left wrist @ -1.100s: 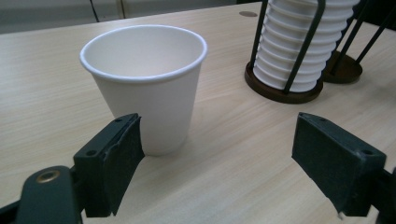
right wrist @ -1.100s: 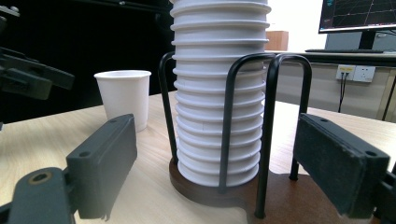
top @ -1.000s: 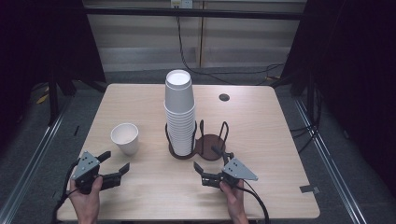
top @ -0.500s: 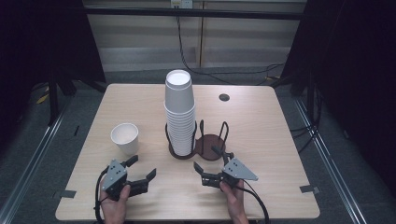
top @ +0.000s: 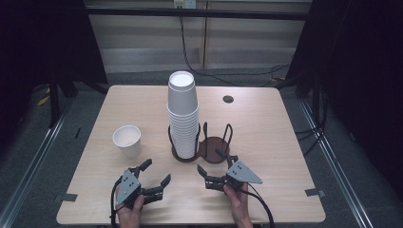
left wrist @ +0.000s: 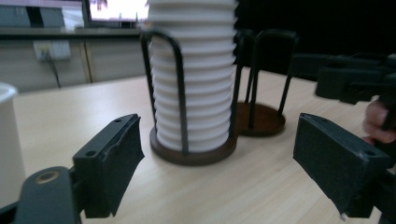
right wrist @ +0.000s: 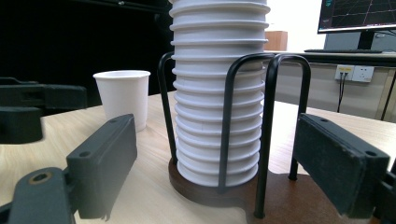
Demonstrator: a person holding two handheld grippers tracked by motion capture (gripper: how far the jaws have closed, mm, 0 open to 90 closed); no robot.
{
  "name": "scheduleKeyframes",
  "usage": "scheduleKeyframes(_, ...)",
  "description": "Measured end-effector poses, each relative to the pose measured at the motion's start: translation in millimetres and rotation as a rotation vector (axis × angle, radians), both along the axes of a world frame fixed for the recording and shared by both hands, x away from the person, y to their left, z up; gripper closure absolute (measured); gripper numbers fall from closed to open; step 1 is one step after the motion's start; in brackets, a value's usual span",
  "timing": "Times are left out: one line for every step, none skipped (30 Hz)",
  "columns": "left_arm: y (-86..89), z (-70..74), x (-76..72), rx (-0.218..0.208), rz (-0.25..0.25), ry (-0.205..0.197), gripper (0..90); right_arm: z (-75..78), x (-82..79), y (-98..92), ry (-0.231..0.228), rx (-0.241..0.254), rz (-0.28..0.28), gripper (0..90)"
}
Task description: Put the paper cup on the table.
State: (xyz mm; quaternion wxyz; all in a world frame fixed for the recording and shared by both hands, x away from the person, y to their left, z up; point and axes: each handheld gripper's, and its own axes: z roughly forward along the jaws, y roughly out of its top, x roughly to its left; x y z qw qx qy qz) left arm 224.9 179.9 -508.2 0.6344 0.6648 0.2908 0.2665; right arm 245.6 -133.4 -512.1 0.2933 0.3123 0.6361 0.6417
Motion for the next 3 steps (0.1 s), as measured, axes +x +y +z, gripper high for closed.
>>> scheduleKeyframes(0.0, 0.0, 0.0, 0.000, 0.000, 0.000, 15.4, 0.0, 0.0, 0.0, 0.000, 0.000, 0.000, 13.0)
scheduleKeyframes(2.6, -1.5, -1.8, -0.037, -0.006, -0.023, 15.2, 0.1, 0.2, 0.0, 0.001, -0.001, 0.002, 13.0)
scheduleKeyframes(2.6, -1.5, -1.8, -0.037, -0.006, -0.023, 14.6, 0.1, 0.2, 0.0, 0.001, -0.001, 0.002, 13.0)
